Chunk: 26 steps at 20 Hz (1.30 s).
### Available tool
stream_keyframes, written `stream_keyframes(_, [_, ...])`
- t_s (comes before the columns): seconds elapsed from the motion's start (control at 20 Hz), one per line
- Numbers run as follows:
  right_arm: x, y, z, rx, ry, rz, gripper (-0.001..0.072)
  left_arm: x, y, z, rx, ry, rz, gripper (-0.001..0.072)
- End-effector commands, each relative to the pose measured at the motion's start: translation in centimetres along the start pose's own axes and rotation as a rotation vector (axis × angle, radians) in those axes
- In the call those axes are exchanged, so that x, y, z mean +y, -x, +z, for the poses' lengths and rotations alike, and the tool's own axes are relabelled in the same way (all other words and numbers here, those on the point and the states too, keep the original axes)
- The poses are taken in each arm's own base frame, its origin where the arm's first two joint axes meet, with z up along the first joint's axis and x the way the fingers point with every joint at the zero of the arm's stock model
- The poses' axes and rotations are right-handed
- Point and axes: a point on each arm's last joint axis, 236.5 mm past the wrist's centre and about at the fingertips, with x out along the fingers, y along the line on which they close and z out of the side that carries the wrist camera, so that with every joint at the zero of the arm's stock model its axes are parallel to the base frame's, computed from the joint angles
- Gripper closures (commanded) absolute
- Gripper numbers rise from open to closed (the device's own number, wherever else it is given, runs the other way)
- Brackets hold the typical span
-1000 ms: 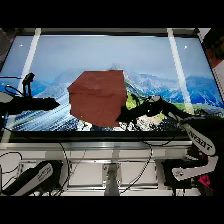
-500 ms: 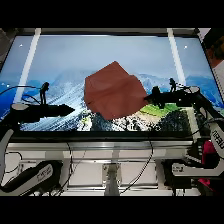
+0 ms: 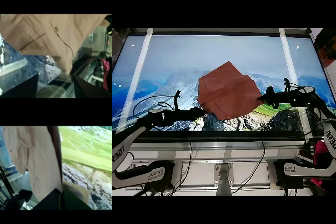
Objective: Fold the clothes and pants, and hang the long-sleeved shirts on hangers.
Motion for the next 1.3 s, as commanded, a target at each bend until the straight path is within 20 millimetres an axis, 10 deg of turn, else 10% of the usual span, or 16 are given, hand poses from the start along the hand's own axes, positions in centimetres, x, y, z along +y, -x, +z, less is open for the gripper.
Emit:
stream_keyframes(0.0, [0.6, 0.0, -0.8, 0.033, 0.028, 0.025, 0.0707, 2.0, -1.7, 0.4, -0.041, 0.045, 0.083, 0.0245])
stream_keyframes(0.6, [3.1, 0.2, -0.8, 0.030, 0.041, 0.129, 0.0706, 3.4, -3.2, 2.7, -0.201, 0.225, 0.190, 0.0247])
stream_keyframes(0.85, [3.2, 0.3, -0.9, 0.035, 0.043, 0.132, 0.0706, 3.4, -3.2, 2.7, -0.202, 0.222, 0.191, 0.0701])
stream_keyframes(0.95, [3.3, 0.3, -1.1, 0.043, 0.043, 0.134, 0.0706, 3.1, -3.2, 3.2, -0.209, 0.213, 0.187, 0.0701])
stream_keyframes(1.25, [4.8, 0.9, -0.5, 0.034, 0.054, 0.165, 0.0706, -6.9, -0.8, 9.3, -0.220, -0.186, 0.127, 0.0705])
